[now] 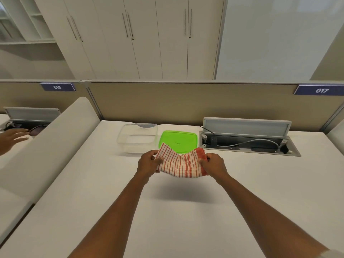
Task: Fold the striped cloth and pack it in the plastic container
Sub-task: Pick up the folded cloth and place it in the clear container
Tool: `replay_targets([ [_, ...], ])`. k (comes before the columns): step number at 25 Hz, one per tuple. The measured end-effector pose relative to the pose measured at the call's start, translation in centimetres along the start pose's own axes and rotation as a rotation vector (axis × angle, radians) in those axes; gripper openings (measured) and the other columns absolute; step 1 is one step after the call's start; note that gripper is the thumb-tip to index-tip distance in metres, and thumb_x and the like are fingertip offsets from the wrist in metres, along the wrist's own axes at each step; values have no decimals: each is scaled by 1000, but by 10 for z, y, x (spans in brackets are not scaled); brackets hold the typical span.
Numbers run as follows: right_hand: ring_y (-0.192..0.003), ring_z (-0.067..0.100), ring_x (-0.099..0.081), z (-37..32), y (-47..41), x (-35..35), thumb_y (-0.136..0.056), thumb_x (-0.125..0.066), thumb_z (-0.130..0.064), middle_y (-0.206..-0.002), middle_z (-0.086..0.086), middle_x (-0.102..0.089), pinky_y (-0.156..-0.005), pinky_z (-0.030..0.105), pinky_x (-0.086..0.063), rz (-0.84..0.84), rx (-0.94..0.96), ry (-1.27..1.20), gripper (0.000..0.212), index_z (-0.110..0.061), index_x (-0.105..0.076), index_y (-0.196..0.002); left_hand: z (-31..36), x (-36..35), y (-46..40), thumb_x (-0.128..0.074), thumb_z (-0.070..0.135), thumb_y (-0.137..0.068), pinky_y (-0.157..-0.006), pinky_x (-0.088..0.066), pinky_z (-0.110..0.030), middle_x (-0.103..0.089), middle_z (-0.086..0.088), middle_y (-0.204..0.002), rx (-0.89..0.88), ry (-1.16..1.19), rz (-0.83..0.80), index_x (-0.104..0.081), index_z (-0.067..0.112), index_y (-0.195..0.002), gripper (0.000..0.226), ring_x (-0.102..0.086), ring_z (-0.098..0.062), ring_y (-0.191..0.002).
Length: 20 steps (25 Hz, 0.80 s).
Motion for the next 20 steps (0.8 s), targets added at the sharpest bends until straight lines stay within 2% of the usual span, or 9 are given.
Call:
replay_targets([
  [3, -85, 23, -64, -31, -8, -30, -88, -61, -24, -92, 7, -69, -74, 35, -52, -29, 29, 18, 20, -9, -69, -97, -3, 33, -20, -65, 8, -87, -54, -57, -31, -73, -12, -85, -4, -13, 29, -69, 13, -110, 24, -68, -22, -68],
  [8, -78, 25, -62, -89, -27, -70, -81, -62, -18, -82, 7, -68, -63, 31, -46, -45, 74, 27, 12, -8, -68, -81, -10, 90, -54, -62, 13, -92, -62, -61, -35, -73, -6, -97, -12, -43, 86, -66, 17, -110, 19, -71, -24, -80],
  [13, -80, 28, -64, -146, -58, -99, -78, -63, -18, -81, 10, -70, -64, 34, -46, -40, 134, 18, 12, -7, -69, -80, -10, 139, -91, -61, 19, -94, -64, -60, -31, -69, -4, -109, -25, -44, 152, -64, 15, -118, 25, -69, -23, -91],
  [17, -79, 23, -61, -184, -84, -116, -78, -64, -17, -81, 5, -67, -59, 28, -42, -37, 176, 28, 11, -12, -70, -86, -6, 169, -121, -61, 21, -95, -62, -59, -28, -67, -6, -113, -38, -64, 193, -62, 14, -121, 28, -68, -24, -93],
  [20, -78, 27, -62, -203, -107, -128, -76, -65, -17, -80, 10, -70, -59, 31, -43, -23, 184, 52, 12, -9, -71, -82, -5, 182, -147, -60, 23, -95, -63, -58, -29, -67, -8, -116, -56, -86, 214, -62, 13, -121, 28, -67, -23, -91],
])
Point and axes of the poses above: each hand's wrist, its own y-axis away from the middle knuckle, its own x-axis out of the back of the hand, z = x × y, the point moved 9 cm from there along -y, towards the middle knuckle
